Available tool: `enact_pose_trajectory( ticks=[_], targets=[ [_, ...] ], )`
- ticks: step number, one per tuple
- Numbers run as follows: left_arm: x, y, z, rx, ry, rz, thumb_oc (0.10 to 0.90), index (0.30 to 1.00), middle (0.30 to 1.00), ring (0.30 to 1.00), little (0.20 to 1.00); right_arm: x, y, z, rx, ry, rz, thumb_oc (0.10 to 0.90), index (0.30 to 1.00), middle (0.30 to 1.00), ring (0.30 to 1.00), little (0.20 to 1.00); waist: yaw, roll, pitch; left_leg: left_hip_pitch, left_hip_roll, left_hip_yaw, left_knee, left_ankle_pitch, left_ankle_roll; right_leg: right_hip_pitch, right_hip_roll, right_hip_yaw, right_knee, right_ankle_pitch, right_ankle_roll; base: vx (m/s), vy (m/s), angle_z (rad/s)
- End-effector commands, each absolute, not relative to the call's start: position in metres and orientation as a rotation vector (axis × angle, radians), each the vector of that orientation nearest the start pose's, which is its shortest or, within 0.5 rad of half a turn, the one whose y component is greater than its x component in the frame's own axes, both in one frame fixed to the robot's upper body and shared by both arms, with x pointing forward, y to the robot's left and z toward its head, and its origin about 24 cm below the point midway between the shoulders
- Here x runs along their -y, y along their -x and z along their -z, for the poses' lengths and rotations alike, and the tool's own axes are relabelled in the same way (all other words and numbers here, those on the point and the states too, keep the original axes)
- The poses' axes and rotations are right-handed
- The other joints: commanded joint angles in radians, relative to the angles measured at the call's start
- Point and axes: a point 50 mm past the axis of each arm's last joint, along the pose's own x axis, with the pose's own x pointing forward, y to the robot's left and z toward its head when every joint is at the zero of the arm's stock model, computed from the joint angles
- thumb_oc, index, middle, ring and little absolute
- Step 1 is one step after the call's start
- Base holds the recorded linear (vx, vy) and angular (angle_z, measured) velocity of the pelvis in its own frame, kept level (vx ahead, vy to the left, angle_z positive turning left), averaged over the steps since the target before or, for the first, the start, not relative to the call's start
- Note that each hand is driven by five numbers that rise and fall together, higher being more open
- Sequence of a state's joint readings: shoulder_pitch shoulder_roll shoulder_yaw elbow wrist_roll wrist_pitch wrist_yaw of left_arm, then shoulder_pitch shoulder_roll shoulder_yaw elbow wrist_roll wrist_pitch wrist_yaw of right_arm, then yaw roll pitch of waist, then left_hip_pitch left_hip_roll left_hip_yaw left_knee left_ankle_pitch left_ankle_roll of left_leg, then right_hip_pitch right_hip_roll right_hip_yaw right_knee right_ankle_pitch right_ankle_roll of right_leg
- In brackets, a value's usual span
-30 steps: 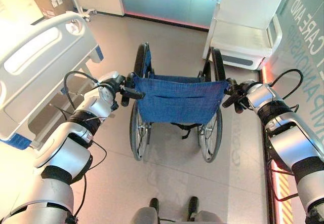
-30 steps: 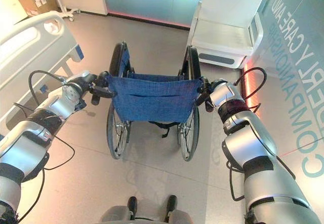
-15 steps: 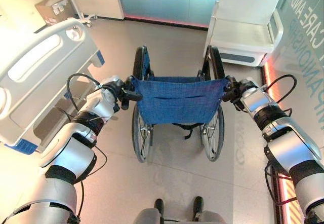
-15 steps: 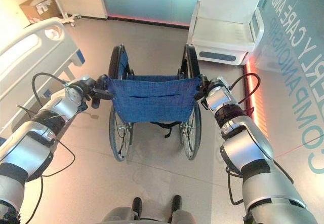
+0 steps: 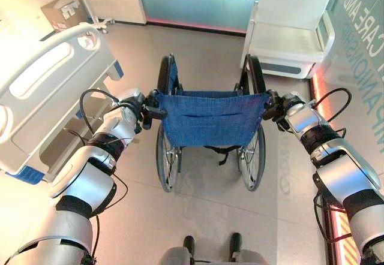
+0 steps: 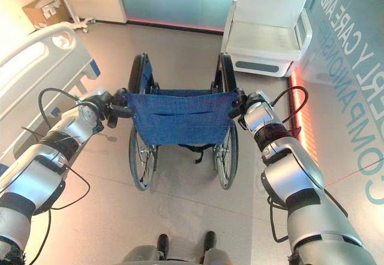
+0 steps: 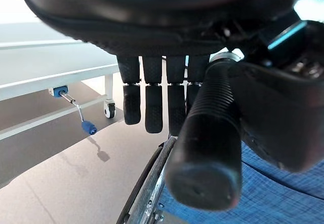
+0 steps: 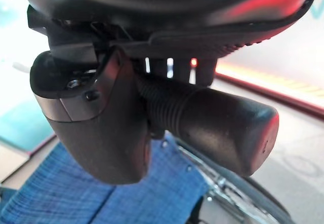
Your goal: Push the wheelchair next to the bed
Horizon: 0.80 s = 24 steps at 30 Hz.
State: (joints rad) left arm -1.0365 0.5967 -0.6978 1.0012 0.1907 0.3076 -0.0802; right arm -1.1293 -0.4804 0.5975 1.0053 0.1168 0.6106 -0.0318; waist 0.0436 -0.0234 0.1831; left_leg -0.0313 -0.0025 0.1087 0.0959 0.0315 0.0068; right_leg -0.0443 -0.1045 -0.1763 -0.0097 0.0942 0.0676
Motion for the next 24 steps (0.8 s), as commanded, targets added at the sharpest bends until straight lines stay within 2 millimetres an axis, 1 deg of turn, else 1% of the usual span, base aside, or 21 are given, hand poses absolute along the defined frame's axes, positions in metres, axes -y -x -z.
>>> enact_pose_trajectory(
  ticks=[1,2,5,8,11,15,17,20,22,23,24],
  targets=[
    [-0.237,-0.405,-0.152,-0.177,-1.413,-0.072,0.4,0.3,0.3,0.3,0.3,0.217,-0.416,-0.197,-0.284,1.066,0.116,0.4,0.3,0.3,0.3,0.3,-0.02,0.009,0.055,0.017,-0.017,0.002,0.008,-0.134,0.019,0.029,0.019,-0.011,0.107,-0.157,-0.02,0.0,0.0,0.0],
    [-0.235,-0.405,-0.157,-0.12,-1.403,-0.097,0.4,0.3,0.3,0.3,0.3,0.215,-0.417,-0.201,-0.264,1.073,0.107,0.4,0.3,0.3,0.3,0.3,-0.019,0.009,0.058,0.015,-0.017,0.001,0.01,-0.135,0.02,0.025,0.017,-0.011,0.112,-0.159,-0.019,-0.03,0.023,0.0],
    [-0.232,-0.407,-0.167,-0.035,-1.389,-0.13,0.4,0.3,0.3,0.3,0.3,0.211,-0.418,-0.205,-0.228,1.058,0.111,0.4,0.3,0.3,0.3,0.3,-0.015,0.008,0.062,0.01,-0.017,-0.001,0.015,-0.138,0.021,0.021,0.015,-0.01,0.116,-0.161,-0.02,-0.03,0.018,0.0],
    [-0.227,-0.407,-0.178,0.091,-1.342,-0.182,0.4,0.3,0.3,0.3,0.3,0.206,-0.419,-0.213,-0.153,1.027,0.121,0.4,0.3,0.3,0.3,0.3,-0.009,0.005,0.07,-0.001,-0.019,-0.004,0.026,-0.145,0.025,0.012,0.009,-0.009,0.126,-0.164,-0.019,-0.05,0.035,-0.01],
    [-0.224,-0.406,-0.183,0.169,-1.312,-0.214,0.4,0.3,0.3,0.3,0.3,0.202,-0.419,-0.216,-0.109,1.002,0.126,0.4,0.3,0.3,0.3,0.3,-0.006,0.004,0.078,-0.009,-0.02,-0.002,0.041,-0.153,0.029,0.004,0.002,-0.009,0.14,-0.167,-0.019,-0.05,0.06,0.0],
    [-0.221,-0.404,-0.183,0.209,-1.284,-0.229,0.4,0.3,0.3,0.3,0.3,0.202,-0.418,-0.215,-0.083,0.991,0.133,0.4,0.3,0.3,0.3,0.3,-0.003,0.004,0.084,-0.016,-0.021,0.0,0.062,-0.167,0.038,-0.007,-0.009,-0.008,0.165,-0.172,-0.014,-0.02,0.088,-0.02],
    [-0.219,-0.404,-0.175,0.184,-1.28,-0.192,0.4,0.3,0.3,0.3,0.3,0.201,-0.418,-0.213,-0.075,0.986,0.131,0.4,0.3,0.3,0.3,0.3,0.001,0.006,0.091,-0.025,-0.024,0.004,0.089,-0.181,0.049,-0.018,-0.024,-0.006,0.2,-0.176,-0.008,0.01,0.131,-0.04],
    [-0.217,-0.404,-0.17,0.16,-1.281,-0.161,0.4,0.3,0.3,0.3,0.3,0.202,-0.418,-0.211,-0.072,0.988,0.132,0.4,0.3,0.3,0.3,0.3,0.003,0.01,0.099,-0.023,-0.027,0.009,0.102,-0.194,0.06,-0.027,-0.035,-0.005,0.236,-0.185,-0.002,0.04,0.122,-0.05],
    [-0.213,-0.404,-0.167,0.154,-1.275,-0.139,0.4,0.3,0.3,0.3,0.3,0.203,-0.418,-0.211,-0.063,0.984,0.146,0.4,0.3,0.3,0.3,0.3,0.008,0.022,0.104,-0.026,-0.037,0.01,0.104,-0.196,0.074,-0.04,-0.046,-0.004,0.291,-0.194,-0.003,0.05,0.164,-0.06],
    [-0.213,-0.404,-0.167,0.154,-1.274,-0.139,0.4,0.3,0.3,0.3,0.3,0.203,-0.418,-0.211,-0.062,0.984,0.146,0.4,0.3,0.3,0.3,0.3,0.009,0.022,0.104,-0.026,-0.037,0.011,0.104,-0.196,0.074,-0.041,-0.046,-0.004,0.295,-0.195,-0.003,0.07,0.196,-0.12],
    [-0.212,-0.403,-0.165,0.151,-1.265,-0.137,0.4,0.3,0.3,0.3,0.3,0.206,-0.418,-0.208,-0.064,0.976,0.15,0.4,0.3,0.3,0.3,0.3,0.013,0.031,0.102,-0.031,-0.045,0.007,0.099,-0.192,0.081,-0.051,-0.054,-0.004,0.37,-0.185,-0.007,0.05,0.105,-0.13]
  ],
)
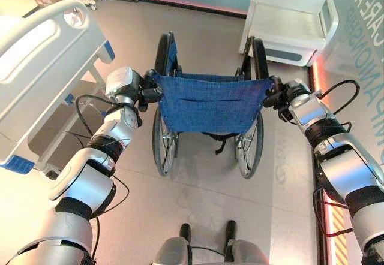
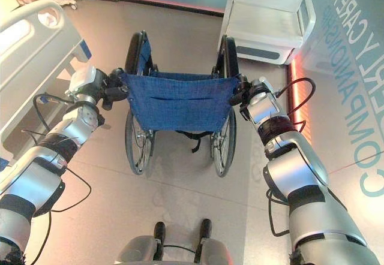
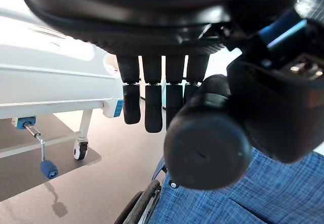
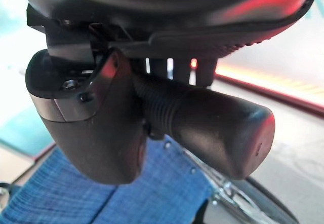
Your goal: Push the wheelchair next to the bed
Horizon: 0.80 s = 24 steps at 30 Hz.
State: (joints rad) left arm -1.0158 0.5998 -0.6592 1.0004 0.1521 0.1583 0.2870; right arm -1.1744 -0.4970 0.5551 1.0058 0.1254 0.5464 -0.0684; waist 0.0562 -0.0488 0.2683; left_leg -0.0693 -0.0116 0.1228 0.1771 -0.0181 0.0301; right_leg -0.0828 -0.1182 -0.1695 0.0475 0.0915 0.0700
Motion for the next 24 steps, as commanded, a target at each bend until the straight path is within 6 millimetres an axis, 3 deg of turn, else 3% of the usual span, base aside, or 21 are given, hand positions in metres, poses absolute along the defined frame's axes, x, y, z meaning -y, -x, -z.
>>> enact_pose_trajectory(
  ticks=[1,3,4,5,6,10,12,15,16,17,19,21,22,24],
  targets=[
    [-0.212,-0.403,-0.165,0.151,-1.265,-0.137,0.4,0.3,0.3,0.3,0.3,0.206,-0.418,-0.208,-0.064,0.976,0.15,0.4,0.3,0.3,0.3,0.3,0.001,0.057,0.017,0.007,-0.036,-0.006,0.018,-0.142,0.057,-0.013,-0.041,-0.011,0.313,-0.183,-0.009,0.11,0.158,-0.21],
    [-0.21,-0.402,-0.16,0.144,-1.258,-0.131,0.4,0.3,0.3,0.3,0.3,0.21,-0.415,-0.199,-0.082,0.972,0.146,0.4,0.3,0.3,0.3,0.3,-0.001,0.06,0.023,0.016,-0.052,-0.025,0.008,-0.14,0.068,-0.048,-0.04,-0.003,0.444,-0.124,0.002,0.23,0.093,-0.41],
    [-0.211,-0.401,-0.159,0.142,-1.255,-0.129,0.4,0.3,0.3,0.3,0.3,0.211,-0.414,-0.197,-0.087,0.973,0.144,0.4,0.3,0.3,0.3,0.3,-0.004,0.058,0.024,0.02,-0.056,-0.03,0.008,-0.142,0.07,-0.054,-0.037,0.0,0.445,-0.114,0.006,0.42,-0.006,-0.35],
    [-0.21,-0.399,-0.155,0.139,-1.249,-0.121,0.4,0.3,0.3,0.3,0.3,0.213,-0.411,-0.187,-0.112,0.976,0.125,0.4,0.3,0.3,0.3,0.3,-0.025,0.046,0.031,0.046,-0.073,-0.048,0.006,-0.152,0.069,-0.11,-0.048,0.01,0.384,-0.041,0.021,0.38,-0.058,-0.09],
    [-0.209,-0.398,-0.154,0.142,-1.246,-0.122,0.4,0.3,0.3,0.3,0.3,0.213,-0.41,-0.184,-0.119,0.982,0.121,0.4,0.3,0.3,0.3,0.3,-0.039,0.042,0.039,0.065,-0.079,-0.053,0.005,-0.162,0.067,-0.147,-0.061,0.009,0.348,-0.01,0.028,0.38,-0.067,0.08],
    [-0.21,-0.399,-0.165,0.168,-1.201,-0.153,0.4,0.3,0.3,0.3,0.3,0.216,-0.408,-0.188,-0.11,1.002,0.131,0.4,0.3,0.3,0.3,0.3,-0.093,0.045,0.073,0.126,-0.084,-0.074,-0.009,-0.2,0.052,-0.268,-0.085,0.01,0.166,0.056,0.046,0.28,-0.109,0.25],
    [-0.209,-0.401,-0.175,0.186,-1.178,-0.154,0.4,0.3,0.3,0.3,0.3,0.227,-0.408,-0.199,-0.124,1.014,0.152,0.4,0.3,0.3,0.3,0.3,-0.125,0.046,0.073,0.153,-0.079,-0.103,-0.014,-0.23,0.046,-0.289,-0.082,0.061,0.043,0.099,0.061,0.41,-0.243,0.43],
    [-0.209,-0.403,-0.175,0.184,-1.14,-0.138,0.4,0.3,0.3,0.3,0.3,0.237,-0.408,-0.202,-0.156,1.01,0.157,0.4,0.3,0.3,0.3,0.3,-0.137,0.027,0.034,0.171,-0.05,-0.114,0.031,-0.273,0.028,-0.265,-0.078,0.074,0.07,0.075,0.058,0.49,-0.372,0.63],
    [-0.21,-0.402,-0.174,0.173,-1.129,-0.14,0.4,0.3,0.3,0.3,0.3,0.238,-0.409,-0.201,-0.166,1.005,0.145,0.4,0.3,0.3,0.3,0.3,-0.138,0.025,0.022,0.189,-0.023,-0.113,0.037,-0.272,0.011,-0.263,-0.078,0.07,0.094,0.062,0.056,0.5,-0.383,0.54],
    [-0.21,-0.402,-0.17,0.152,-1.119,-0.135,0.4,0.3,0.3,0.3,0.3,0.236,-0.409,-0.197,-0.185,0.997,0.129,0.4,0.3,0.3,0.3,0.3,-0.142,0.028,0.0,0.233,0.037,-0.116,0.029,-0.26,-0.023,-0.268,-0.072,0.056,0.148,0.025,0.048,0.51,-0.382,0.5],
    [-0.212,-0.402,-0.166,0.133,-1.118,-0.131,0.4,0.3,0.3,0.3,0.3,0.236,-0.409,-0.194,-0.195,0.989,0.117,0.4,0.3,0.3,0.3,0.3,-0.145,0.026,-0.014,0.254,0.084,-0.107,0.027,-0.241,-0.045,-0.265,-0.061,0.042,0.175,0.0,0.035,0.46,-0.341,0.41],
    [-0.212,-0.401,-0.164,0.126,-1.118,-0.132,0.4,0.3,0.3,0.3,0.3,0.235,-0.409,-0.191,-0.204,0.994,0.115,0.4,0.3,0.3,0.3,0.3,-0.145,0.028,-0.025,0.27,0.14,-0.089,0.044,-0.179,-0.072,-0.242,-0.044,0.02,0.176,-0.025,0.016,0.43,-0.333,0.28],
    [-0.213,-0.4,-0.162,0.126,-1.119,-0.129,0.4,0.3,0.3,0.3,0.3,0.236,-0.408,-0.189,-0.219,1.006,0.122,0.4,0.3,0.3,0.3,0.3,-0.15,0.03,-0.037,0.276,0.171,-0.077,0.061,-0.121,-0.088,-0.227,-0.027,0.009,0.169,-0.043,-0.001,0.42,-0.327,0.03],
    [-0.213,-0.398,-0.157,0.126,-1.114,-0.13,0.4,0.3,0.3,0.3,0.3,0.24,-0.406,-0.186,-0.231,1.028,0.133,0.4,0.3,0.3,0.3,0.3,-0.154,0.03,-0.052,0.278,0.201,-0.058,0.094,-0.047,-0.106,-0.205,-0.01,-0.016,0.159,-0.063,-0.022,0.38,-0.286,0.05]
  ],
)
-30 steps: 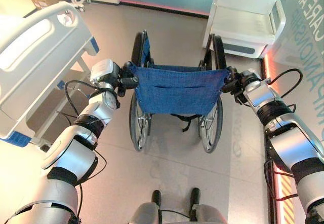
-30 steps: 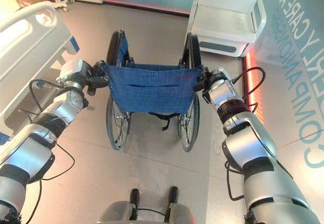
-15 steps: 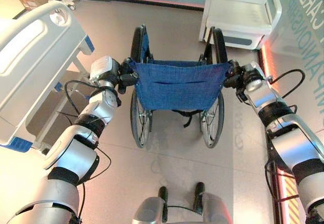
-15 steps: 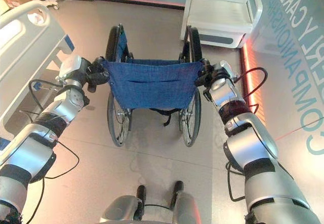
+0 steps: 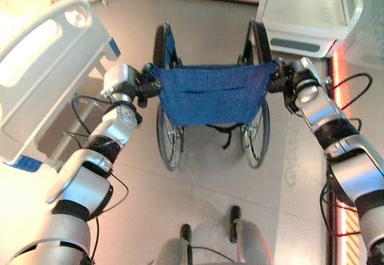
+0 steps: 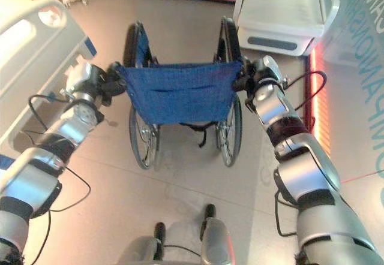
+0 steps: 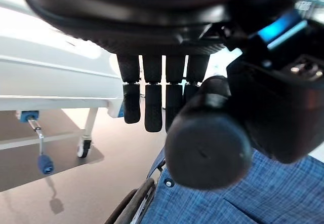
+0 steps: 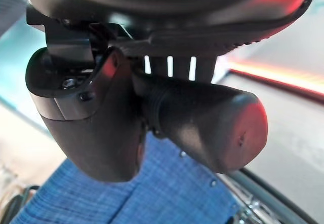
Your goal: Push the wheelchair next to the bed
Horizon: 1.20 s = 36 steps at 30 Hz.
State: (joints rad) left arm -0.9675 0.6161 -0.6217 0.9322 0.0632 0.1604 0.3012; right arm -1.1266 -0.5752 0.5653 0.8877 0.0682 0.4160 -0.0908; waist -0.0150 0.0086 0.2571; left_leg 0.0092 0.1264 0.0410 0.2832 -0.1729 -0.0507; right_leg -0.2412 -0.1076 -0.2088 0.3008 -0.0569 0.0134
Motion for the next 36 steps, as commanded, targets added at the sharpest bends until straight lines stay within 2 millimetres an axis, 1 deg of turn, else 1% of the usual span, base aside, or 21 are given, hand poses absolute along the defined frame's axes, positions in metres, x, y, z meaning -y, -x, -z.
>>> enact_pose_trajectory(
  ticks=[1,2,3,4,5,8,9,12,13,14,15,18,19,22,23,27,30,31,33,35,36],
  targets=[
    [-0.214,-0.397,-0.155,0.129,-1.102,-0.134,0.4,0.3,0.3,0.3,0.3,0.242,-0.404,-0.183,-0.236,1.036,0.14,0.4,0.3,0.3,0.3,0.3,-0.076,-0.035,-0.045,0.159,0.067,0.03,0.047,0.154,-0.026,-0.004,-0.005,0.012,-0.11,0.061,0.014,0.51,-0.35,0.33],
    [-0.213,-0.396,-0.153,0.138,-1.089,-0.141,0.4,0.3,0.3,0.3,0.3,0.241,-0.403,-0.179,-0.224,1.044,0.141,0.4,0.3,0.3,0.3,0.3,-0.05,-0.05,-0.035,0.073,0.037,0.024,0.103,0.149,-0.007,0.058,0.007,0.01,-0.125,0.037,-0.001,0.49,-0.325,0.37],
    [-0.213,-0.395,-0.153,0.14,-1.085,-0.142,0.4,0.3,0.3,0.3,0.3,0.24,-0.403,-0.179,-0.221,1.045,0.142,0.4,0.3,0.3,0.3,0.3,-0.044,-0.051,-0.031,0.055,0.029,0.02,0.109,0.145,-0.002,0.07,0.01,0.012,-0.126,0.032,-0.002,0.49,-0.239,0.05],
    [-0.213,-0.395,-0.152,0.145,-1.079,-0.15,0.4,0.3,0.3,0.3,0.3,0.237,-0.404,-0.177,-0.212,1.049,0.137,0.4,0.3,0.3,0.3,0.3,-0.019,-0.054,-0.017,0.004,-0.025,-0.001,0.094,0.118,0.019,0.107,0.023,0.027,-0.127,0.018,-0.002,0.43,-0.116,-0.22],
    [-0.212,-0.394,-0.151,0.153,-1.075,-0.154,0.4,0.3,0.3,0.3,0.3,0.234,-0.404,-0.176,-0.202,1.042,0.137,0.4,0.3,0.3,0.3,0.3,0.001,-0.054,-0.001,-0.04,-0.059,-0.004,0.063,0.106,0.03,0.145,0.034,0.038,-0.13,0.007,0.002,0.46,-0.096,-0.27],
    [-0.21,-0.392,-0.149,0.168,-1.062,-0.157,0.4,0.3,0.3,0.3,0.3,0.229,-0.404,-0.178,-0.181,1.057,0.142,0.4,0.3,0.3,0.3,0.3,0.031,-0.047,0.024,-0.109,-0.114,-0.005,0.014,0.105,0.034,0.196,0.053,0.049,-0.136,-0.016,0.002,0.36,-0.018,0.2],
    [-0.21,-0.391,-0.15,0.178,-1.052,-0.164,0.4,0.3,0.3,0.3,0.3,0.224,-0.404,-0.179,-0.164,1.061,0.144,0.4,0.3,0.3,0.3,0.3,0.053,-0.036,0.036,-0.176,-0.146,-0.006,-0.019,0.138,0.022,0.225,0.075,0.057,-0.141,-0.032,0.0,0.49,-0.003,-0.03],
    [-0.218,-0.387,-0.152,0.177,-1.047,-0.177,0.4,0.3,0.3,0.3,0.3,0.219,-0.403,-0.186,-0.116,1.067,0.135,0.4,0.3,0.3,0.3,0.3,0.117,0.003,0.064,-0.319,-0.171,-0.013,-0.117,0.294,-0.014,0.318,0.146,0.106,-0.146,-0.086,-0.025,0.53,0.036,-0.42],
    [-0.22,-0.386,-0.151,0.174,-1.047,-0.179,0.4,0.3,0.3,0.3,0.3,0.219,-0.403,-0.187,-0.113,1.067,0.13,0.4,0.3,0.3,0.3,0.3,0.124,0.006,0.064,-0.325,-0.172,-0.015,-0.133,0.307,-0.017,0.329,0.151,0.113,-0.145,-0.093,-0.026,0.6,0.102,-0.71],
    [-0.226,-0.383,-0.15,0.162,-1.046,-0.188,0.4,0.3,0.3,0.3,0.3,0.217,-0.402,-0.19,-0.098,1.063,0.109,0.4,0.3,0.3,0.3,0.3,0.144,0.014,0.061,-0.342,-0.173,-0.02,-0.182,0.343,-0.023,0.358,0.169,0.139,-0.144,-0.114,-0.032,0.58,0.157,-0.82],
    [-0.232,-0.38,-0.149,0.153,-1.049,-0.198,0.4,0.3,0.3,0.3,0.3,0.217,-0.402,-0.195,-0.079,1.059,0.092,0.4,0.3,0.3,0.3,0.3,0.16,0.023,0.053,-0.345,-0.172,-0.02,-0.222,0.352,-0.024,0.375,0.182,0.159,-0.137,-0.138,-0.036,0.57,0.171,-0.99],
    [-0.241,-0.378,-0.153,0.145,-1.063,-0.216,0.4,0.3,0.3,0.3,0.3,0.215,-0.403,-0.203,-0.034,1.061,0.066,0.4,0.3,0.3,0.3,0.3,0.171,0.03,0.036,-0.344,-0.169,-0.004,-0.206,0.326,-0.004,0.38,0.186,0.174,-0.085,-0.201,-0.041,0.52,0.258,-1.11],
    [-0.244,-0.379,-0.155,0.137,-1.07,-0.211,0.4,0.3,0.3,0.3,0.3,0.217,-0.402,-0.2,-0.03,1.054,0.071,0.4,0.3,0.3,0.3,0.3,0.172,0.021,0.019,-0.339,-0.172,0.009,-0.163,0.273,0.028,0.385,0.171,0.169,-0.046,-0.229,-0.036,0.47,0.224,-0.75],
    [-0.245,-0.379,-0.155,0.125,-1.099,-0.193,0.4,0.3,0.3,0.3,0.3,0.22,-0.399,-0.187,-0.044,1.053,0.061,0.4,0.3,0.3,0.3,0.3,0.183,-0.009,0.003,-0.334,-0.184,0.012,-0.08,0.205,0.059,0.403,0.122,0.12,-0.019,-0.218,-0.009,0.47,0.196,-0.34],
    [-0.244,-0.379,-0.153,0.119,-1.118,-0.186,0.4,0.3,0.3,0.3,0.3,0.219,-0.398,-0.182,-0.043,1.047,0.048,0.4,0.3,0.3,0.3,0.3,0.189,-0.02,-0.005,-0.31,-0.19,0.007,-0.062,0.179,0.077,0.399,0.089,0.091,0.01,-0.188,0.013,0.56,0.24,0.0],
    [-0.249,-0.378,-0.157,0.121,-1.166,-0.208,0.4,0.3,0.3,0.3,0.3,0.207,-0.401,-0.182,-0.002,1.023,0.031,0.4,0.3,0.3,0.3,0.3,0.23,-0.042,-0.023,-0.287,-0.205,0.01,-0.064,0.163,0.103,0.436,0.012,0.036,0.049,-0.093,0.067,0.34,0.164,-0.39],
    [-0.251,-0.377,-0.157,0.119,-1.18,-0.213,0.4,0.3,0.3,0.3,0.3,0.204,-0.403,-0.18,-0.001,1.019,0.03,0.4,0.3,0.3,0.3,0.3,0.252,-0.053,-0.042,-0.289,-0.219,0.02,-0.075,0.163,0.118,0.46,-0.002,0.025,0.079,-0.028,0.081,0.28,0.178,-0.62],
    [-0.251,-0.375,-0.153,0.113,-1.191,-0.202,0.4,0.3,0.3,0.3,0.3,0.207,-0.402,-0.173,-0.016,1.019,0.033,0.4,0.3,0.3,0.3,0.3,0.257,-0.059,-0.055,-0.28,-0.226,0.038,-0.082,0.157,0.128,0.454,-0.006,0.005,0.109,0.016,0.088,0.24,0.145,-0.44],
    [-0.252,-0.373,-0.147,0.095,-1.19,-0.197,0.4,0.3,0.3,0.3,0.3,0.207,-0.402,-0.165,-0.03,1.021,0.024,0.4,0.3,0.3,0.3,0.3,0.259,-0.064,-0.065,-0.252,-0.224,0.053,-0.098,0.151,0.129,0.437,-0.025,-0.017,0.105,0.045,0.093,0.34,0.167,-0.27],
    [-0.251,-0.373,-0.142,0.081,-1.186,-0.193,0.4,0.3,0.3,0.3,0.3,0.207,-0.402,-0.161,-0.041,1.032,0.019,0.4,0.3,0.3,0.3,0.3,0.252,-0.059,-0.069,-0.232,-0.226,0.052,-0.109,0.149,0.129,0.413,-0.018,-0.02,0.059,0.022,0.086,0.32,0.099,-0.23],
    [-0.252,-0.372,-0.138,0.06,-1.179,-0.189,0.4,0.3,0.3,0.3,0.3,0.207,-0.402,-0.16,-0.044,1.044,0.016,0.4,0.3,0.3,0.3,0.3,0.234,-0.047,-0.067,-0.2,-0.227,0.036,-0.12,0.147,0.122,0.351,-0.012,-0.022,-0.001,-0.002,0.078,0.26,0.039,-0.16]
  ],
)
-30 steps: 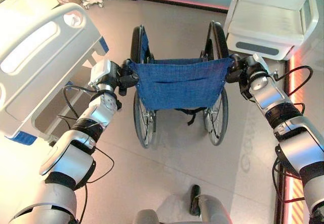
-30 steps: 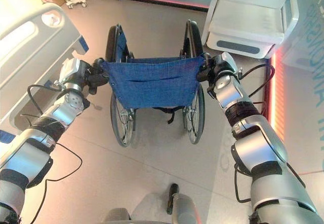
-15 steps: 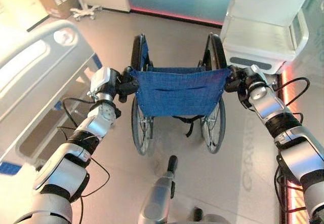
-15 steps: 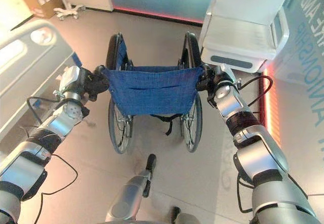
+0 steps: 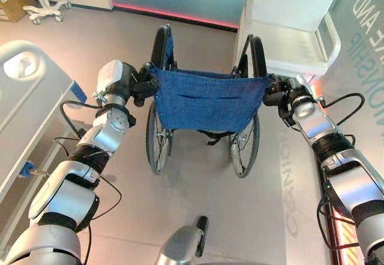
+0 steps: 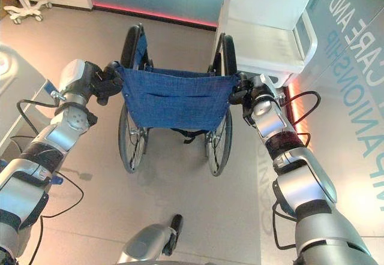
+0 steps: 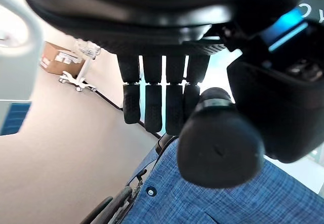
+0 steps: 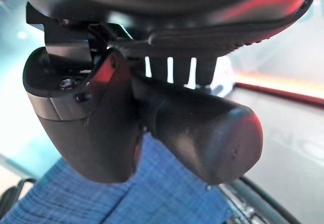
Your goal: Push the wheelchair next to the bed
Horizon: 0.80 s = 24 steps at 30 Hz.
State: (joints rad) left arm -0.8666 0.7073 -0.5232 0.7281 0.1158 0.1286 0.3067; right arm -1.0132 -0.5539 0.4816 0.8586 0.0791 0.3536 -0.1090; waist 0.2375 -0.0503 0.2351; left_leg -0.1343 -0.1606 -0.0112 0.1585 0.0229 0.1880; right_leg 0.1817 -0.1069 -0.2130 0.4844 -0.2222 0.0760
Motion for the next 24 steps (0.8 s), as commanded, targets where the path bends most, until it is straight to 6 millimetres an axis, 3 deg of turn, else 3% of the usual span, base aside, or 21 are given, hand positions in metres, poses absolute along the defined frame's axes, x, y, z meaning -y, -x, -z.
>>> enact_pose_trajectory(
  ticks=[1,3,6,9,15,19,21,22,24],
  targets=[
    [-0.252,-0.372,-0.138,0.054,-1.175,-0.189,0.4,0.3,0.3,0.3,0.3,0.207,-0.403,-0.162,-0.04,1.052,0.015,0.4,0.3,0.3,0.3,0.3,-0.027,0.018,-0.043,-0.041,0.064,0.08,0.0,-0.05,-0.12,-0.109,-0.013,-0.018,-0.202,0.162,0.013,0.32,0.031,-0.04],
    [-0.253,-0.374,-0.139,0.046,-1.152,-0.188,0.4,0.3,0.3,0.3,0.3,0.206,-0.405,-0.172,-0.014,1.086,0.018,0.4,0.3,0.3,0.3,0.3,-0.072,0.039,-0.016,0.022,0.067,0.043,-0.021,-0.072,-0.119,-0.271,-0.02,0.002,-0.243,0.204,0.013,0.26,-0.005,0.16],
    [-0.244,-0.379,-0.143,0.05,-1.126,-0.145,0.4,0.3,0.3,0.3,0.3,0.211,-0.407,-0.183,-0.021,1.112,0.044,0.4,0.3,0.3,0.3,0.3,-0.128,0.028,0.012,0.079,0.028,0.01,-0.026,-0.129,-0.102,-0.385,-0.051,0.049,-0.345,0.329,0.047,0.35,-0.054,0.78],
    [-0.231,-0.383,-0.139,0.035,-1.126,-0.071,0.4,0.3,0.3,0.3,0.3,0.217,-0.408,-0.189,-0.06,1.12,0.062,0.4,0.3,0.3,0.3,0.3,-0.154,0.018,0.01,0.115,0.01,-0.034,-0.013,-0.166,-0.098,-0.413,-0.072,0.074,-0.45,0.391,0.072,0.46,-0.128,1.12],
    [-0.215,-0.387,-0.129,-0.008,-1.111,0.03,0.4,0.3,0.3,0.3,0.3,0.227,-0.408,-0.199,-0.098,1.143,0.085,0.4,0.3,0.3,0.3,0.3,-0.18,0.001,-0.005,0.149,0.031,-0.105,0.083,-0.269,-0.108,-0.434,-0.128,0.144,-0.521,0.422,0.091,0.51,-0.275,0.53],
    [-0.217,-0.388,-0.129,-0.034,-1.125,0.034,0.4,0.3,0.3,0.3,0.3,0.231,-0.408,-0.206,-0.096,1.139,0.086,0.4,0.3,0.3,0.3,0.3,-0.186,-0.015,-0.015,0.19,0.09,-0.157,0.115,-0.341,-0.14,-0.443,-0.136,0.164,-0.458,0.401,0.102,0.46,-0.432,0.54],
    [-0.224,-0.387,-0.127,-0.069,-1.122,0.011,0.4,0.3,0.3,0.3,0.3,0.228,-0.408,-0.207,-0.094,1.123,0.059,0.4,0.3,0.3,0.3,0.3,-0.187,-0.016,-0.021,0.243,0.142,-0.152,0.101,-0.344,-0.173,-0.462,-0.132,0.132,-0.372,0.388,0.104,0.44,-0.435,0.52],
    [-0.227,-0.386,-0.124,-0.091,-1.127,0.0,0.4,0.3,0.3,0.3,0.3,0.223,-0.409,-0.206,-0.094,1.122,0.038,0.4,0.3,0.3,0.3,0.3,-0.188,-0.014,-0.024,0.269,0.171,-0.13,0.094,-0.332,-0.191,-0.462,-0.13,0.101,-0.34,0.373,0.096,0.51,-0.364,0.54],
    [-0.235,-0.383,-0.118,-0.13,-1.143,-0.025,0.4,0.3,0.3,0.3,0.3,0.215,-0.409,-0.202,-0.103,1.11,0.0,0.4,0.3,0.3,0.3,0.3,-0.207,-0.003,-0.04,0.309,0.259,-0.087,0.077,-0.19,-0.236,-0.442,-0.092,0.06,-0.314,0.322,0.053,0.51,-0.344,0.74]
  ],
)
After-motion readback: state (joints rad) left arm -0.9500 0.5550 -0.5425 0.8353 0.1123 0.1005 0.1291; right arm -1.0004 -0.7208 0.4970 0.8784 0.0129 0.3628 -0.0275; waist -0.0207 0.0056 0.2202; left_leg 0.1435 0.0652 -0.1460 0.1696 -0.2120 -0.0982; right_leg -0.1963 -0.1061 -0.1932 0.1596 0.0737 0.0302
